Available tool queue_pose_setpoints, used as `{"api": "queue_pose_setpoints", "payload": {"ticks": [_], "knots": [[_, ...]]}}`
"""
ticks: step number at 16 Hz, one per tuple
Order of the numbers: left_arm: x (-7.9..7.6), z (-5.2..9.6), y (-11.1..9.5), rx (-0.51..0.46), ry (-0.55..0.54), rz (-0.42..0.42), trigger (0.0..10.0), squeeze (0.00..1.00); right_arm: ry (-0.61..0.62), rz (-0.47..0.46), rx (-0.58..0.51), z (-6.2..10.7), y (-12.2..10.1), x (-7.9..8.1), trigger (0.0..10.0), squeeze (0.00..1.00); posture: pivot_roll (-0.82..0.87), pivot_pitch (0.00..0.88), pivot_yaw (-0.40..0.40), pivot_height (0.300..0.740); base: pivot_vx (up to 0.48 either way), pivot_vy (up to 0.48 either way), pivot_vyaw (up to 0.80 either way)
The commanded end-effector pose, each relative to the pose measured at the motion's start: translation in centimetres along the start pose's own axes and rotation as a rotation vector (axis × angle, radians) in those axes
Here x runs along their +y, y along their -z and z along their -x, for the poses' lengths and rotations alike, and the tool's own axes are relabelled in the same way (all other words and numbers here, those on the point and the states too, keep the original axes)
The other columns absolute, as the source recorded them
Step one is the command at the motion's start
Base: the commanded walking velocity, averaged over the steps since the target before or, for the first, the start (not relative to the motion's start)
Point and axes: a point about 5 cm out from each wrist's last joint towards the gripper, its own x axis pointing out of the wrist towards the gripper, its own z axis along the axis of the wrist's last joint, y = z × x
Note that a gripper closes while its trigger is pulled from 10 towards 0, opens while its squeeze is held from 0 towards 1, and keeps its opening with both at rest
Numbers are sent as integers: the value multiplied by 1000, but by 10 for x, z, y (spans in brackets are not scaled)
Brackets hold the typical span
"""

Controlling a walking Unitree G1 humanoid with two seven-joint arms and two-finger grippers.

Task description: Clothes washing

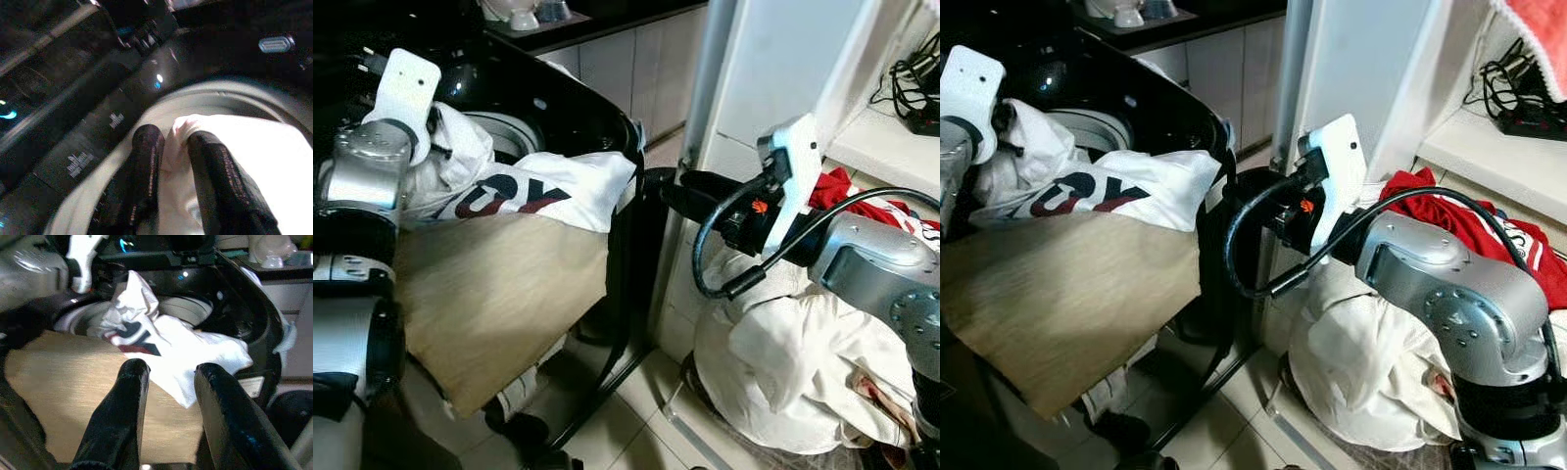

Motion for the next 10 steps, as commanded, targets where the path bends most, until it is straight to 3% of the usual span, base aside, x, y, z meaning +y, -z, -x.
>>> {"api": "queue_pose_setpoints", "payload": {"ticks": [1, 4, 5, 6, 7, 8, 9, 10], "knots": [[6, 2, -12, -30, 3, 1, 10000, 1000, 25, 13, 20, 0, 2, -3, 10000, 0, -101, 0, 9, 740, 0, 0, 0], [6, 4, -8, 0, 52, -112, 10000, 1000, 45, 31, 26, -2, 4, -5, 10000, 0, -100, 0, 9, 740, 0, 0, 0], [5, 4, -3, 33, 84, -205, 10000, 1000, 72, 37, 30, -3, 5, -7, 10000, 0, -101, 0, 10, 740, 0, 0, 0], [6, 7, -10, -28, 70, -293, 10000, 282, 108, 33, 21, -3, 5, -11, 10000, 0, -101, 0, 10, 740, 0, 0, 0], [2, 8, -22, -120, 89, -245, 10000, 0, 110, 30, 16, -2, 5, -12, 10000, 0, -100, 0, 9, 740, 0, 0, 0], [-8, 10, -37, -219, 166, -51, 10000, 0, 109, 28, 13, -2, 4, -12, 10000, 0, -100, 0, 9, 740, 0, 0, 0], [-20, 15, -50, -317, 282, 25, 10000, 0, 106, 26, 10, -2, 4, -12, 10000, 0, -98, 0, 8, 740, 0, 0, 0], [-59, 39, -64, -468, 669, 26, 10000, 0, 90, 24, 16, -1, 5, -12, 10000, 0, -94, 0, 8, 740, 0, 0, 0]]}}
